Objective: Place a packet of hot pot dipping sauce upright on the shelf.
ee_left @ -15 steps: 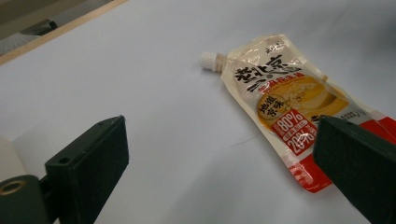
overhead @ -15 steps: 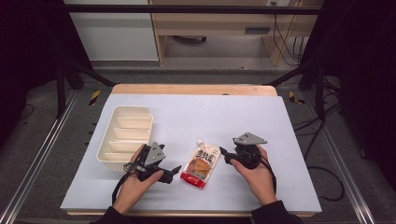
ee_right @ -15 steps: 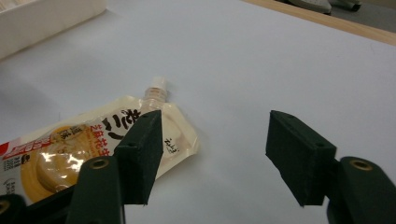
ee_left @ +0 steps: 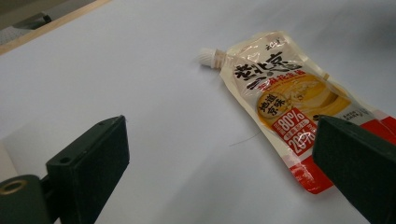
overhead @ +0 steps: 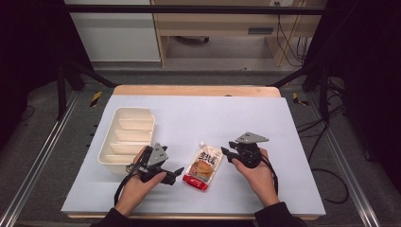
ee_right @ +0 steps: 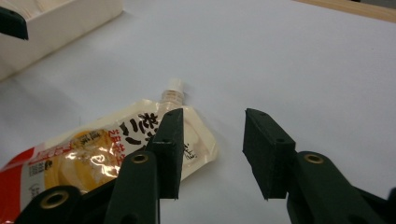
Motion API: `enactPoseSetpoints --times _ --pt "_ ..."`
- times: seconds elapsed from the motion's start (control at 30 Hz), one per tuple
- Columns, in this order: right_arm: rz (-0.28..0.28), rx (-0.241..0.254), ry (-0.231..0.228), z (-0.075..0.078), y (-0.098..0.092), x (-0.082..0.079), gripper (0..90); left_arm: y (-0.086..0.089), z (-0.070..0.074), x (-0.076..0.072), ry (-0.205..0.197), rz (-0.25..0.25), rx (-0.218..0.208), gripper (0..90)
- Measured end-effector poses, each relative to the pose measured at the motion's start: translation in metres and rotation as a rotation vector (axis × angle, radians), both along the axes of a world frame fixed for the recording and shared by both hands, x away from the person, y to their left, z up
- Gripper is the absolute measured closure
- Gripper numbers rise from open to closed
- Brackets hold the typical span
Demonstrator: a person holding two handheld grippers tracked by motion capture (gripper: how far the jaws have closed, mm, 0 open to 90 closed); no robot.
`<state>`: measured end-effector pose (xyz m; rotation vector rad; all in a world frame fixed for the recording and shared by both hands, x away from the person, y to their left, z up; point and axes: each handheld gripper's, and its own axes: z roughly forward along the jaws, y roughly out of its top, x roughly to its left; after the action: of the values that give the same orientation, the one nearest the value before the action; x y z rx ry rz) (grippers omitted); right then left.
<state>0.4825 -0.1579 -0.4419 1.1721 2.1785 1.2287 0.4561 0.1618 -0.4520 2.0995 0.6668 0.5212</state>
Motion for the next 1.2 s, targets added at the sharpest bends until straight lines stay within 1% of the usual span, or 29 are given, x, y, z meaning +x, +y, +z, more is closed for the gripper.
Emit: enactPoseSetpoints --times 0.03,0.07,0.1,0.17,0.2,0.23,0.27,0.33,0.37,0.43,0.5,0.53,0.57,0.6,0.67,0.73,0.77,0.87,0.93,0.97,1.13,1.2 --pt "0.008 0.021 0.021 0.001 0.002 0.002 61.6 0.000 0.000 0.000 -0.003 0.005 0.001 3.7" --pt "0.008 0.021 0.021 0.001 0.002 0.002 61.6 0.000 0.001 0.000 -0.005 0.009 0.004 3.7" --pt "0.025 0.031 0.034 0.001 0.003 0.004 61.7 0.001 0.001 0.000 0.001 0.006 0.003 3.8" --pt "0.034 0.039 0.043 0.000 0.004 0.005 61.0 0.001 0.001 0.001 0.003 0.008 0.003 3.8" --pt "0.044 0.044 0.067 -0.001 0.006 0.006 60.2 0.001 0.001 0.001 0.006 0.007 0.004 3.8" --pt "0.053 0.033 0.078 -0.003 0.009 0.009 59.0 0.001 0.000 0.001 0.016 -0.002 0.008 3.8" --pt "0.055 0.033 0.089 -0.004 0.010 0.010 58.7 0.001 0.000 0.001 0.016 -0.004 0.010 3.8" --pt "0.061 0.040 0.097 -0.005 0.012 0.012 58.5 0.001 0.000 0.002 0.018 -0.005 0.007 3.9" --pt "0.055 0.044 0.116 -0.007 0.014 0.016 57.6 0.000 0.000 0.002 0.021 -0.007 0.003 3.9" --pt "0.055 0.031 0.124 -0.011 0.017 0.020 54.6 -0.001 -0.001 0.003 0.027 -0.009 0.002 3.9" --pt "0.062 0.005 0.152 -0.017 0.018 0.024 49.6 -0.002 -0.001 0.003 0.029 -0.010 0.004 3.9" --pt "0.062 0.005 0.152 -0.017 0.018 0.024 49.6 -0.002 -0.001 0.003 0.029 -0.010 0.004 3.9" --pt "0.069 -0.005 0.174 -0.020 0.020 0.026 48.3 -0.003 -0.001 0.003 0.030 -0.010 0.006 3.9" --pt "0.075 -0.033 0.183 -0.025 0.022 0.028 45.1 -0.003 -0.001 0.003 0.029 -0.008 0.006 3.9" --pt "0.078 -0.038 0.182 -0.026 0.023 0.029 43.8 -0.004 -0.002 0.002 0.031 -0.004 0.002 4.0" --pt "0.093 -0.041 0.180 -0.028 0.024 0.031 42.5 -0.004 -0.003 -0.001 0.029 -0.002 0.009 4.0" --pt "0.095 -0.048 0.182 -0.028 0.026 0.031 42.8 -0.004 -0.003 -0.004 0.025 -0.007 0.014 4.0" --pt "0.088 -0.047 0.186 -0.028 0.027 0.031 42.9 -0.005 -0.002 -0.006 0.017 -0.012 0.016 4.0" --pt "0.093 -0.046 0.193 -0.029 0.026 0.031 43.8 -0.005 -0.001 -0.005 0.017 -0.013 0.012 4.0" --pt "0.089 -0.041 0.209 -0.030 0.026 0.032 44.5 -0.005 -0.002 -0.004 0.022 -0.012 0.012 4.0" --pt "0.099 -0.037 0.219 -0.030 0.026 0.032 46.0 -0.006 -0.003 -0.002 0.032 -0.018 0.008 4.1" --pt "0.102 -0.038 0.222 -0.030 0.026 0.031 48.9 -0.006 -0.003 -0.001 0.033 -0.020 0.009 4.1"
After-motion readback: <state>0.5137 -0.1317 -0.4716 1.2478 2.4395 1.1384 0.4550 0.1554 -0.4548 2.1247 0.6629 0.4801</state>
